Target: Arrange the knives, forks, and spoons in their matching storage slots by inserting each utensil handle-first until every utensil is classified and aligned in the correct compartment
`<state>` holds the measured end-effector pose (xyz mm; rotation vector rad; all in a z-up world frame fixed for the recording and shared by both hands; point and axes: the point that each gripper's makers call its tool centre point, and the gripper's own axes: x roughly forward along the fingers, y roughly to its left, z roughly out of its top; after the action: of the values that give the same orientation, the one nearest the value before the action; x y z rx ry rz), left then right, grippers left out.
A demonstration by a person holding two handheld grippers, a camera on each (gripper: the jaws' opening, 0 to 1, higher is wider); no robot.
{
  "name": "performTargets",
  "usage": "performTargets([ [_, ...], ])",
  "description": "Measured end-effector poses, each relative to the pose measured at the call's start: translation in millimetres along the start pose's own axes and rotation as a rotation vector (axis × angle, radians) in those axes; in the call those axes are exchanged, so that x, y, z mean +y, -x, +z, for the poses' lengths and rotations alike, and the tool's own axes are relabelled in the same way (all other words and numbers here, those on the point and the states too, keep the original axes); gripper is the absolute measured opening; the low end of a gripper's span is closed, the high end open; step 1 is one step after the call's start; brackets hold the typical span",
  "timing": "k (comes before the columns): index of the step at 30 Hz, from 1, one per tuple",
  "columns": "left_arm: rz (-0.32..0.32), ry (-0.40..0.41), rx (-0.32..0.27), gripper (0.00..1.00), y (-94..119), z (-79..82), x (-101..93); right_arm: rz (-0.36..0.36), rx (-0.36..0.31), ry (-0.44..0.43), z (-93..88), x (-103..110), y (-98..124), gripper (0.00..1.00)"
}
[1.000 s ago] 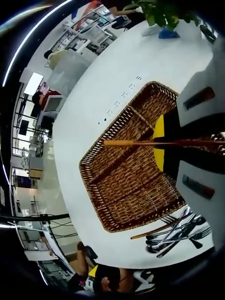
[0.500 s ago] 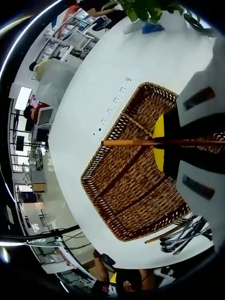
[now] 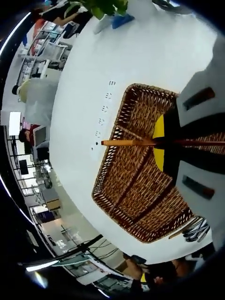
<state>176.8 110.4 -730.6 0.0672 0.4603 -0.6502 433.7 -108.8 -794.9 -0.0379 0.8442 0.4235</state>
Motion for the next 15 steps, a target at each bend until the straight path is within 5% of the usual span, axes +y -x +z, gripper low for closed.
performTargets([
  [15, -0.008, -0.003, 0.009, 1.0, -2, -2.1, -4.9, -0.005, -0.071, -0.377, -23.3, -12, -10, 0.02],
])
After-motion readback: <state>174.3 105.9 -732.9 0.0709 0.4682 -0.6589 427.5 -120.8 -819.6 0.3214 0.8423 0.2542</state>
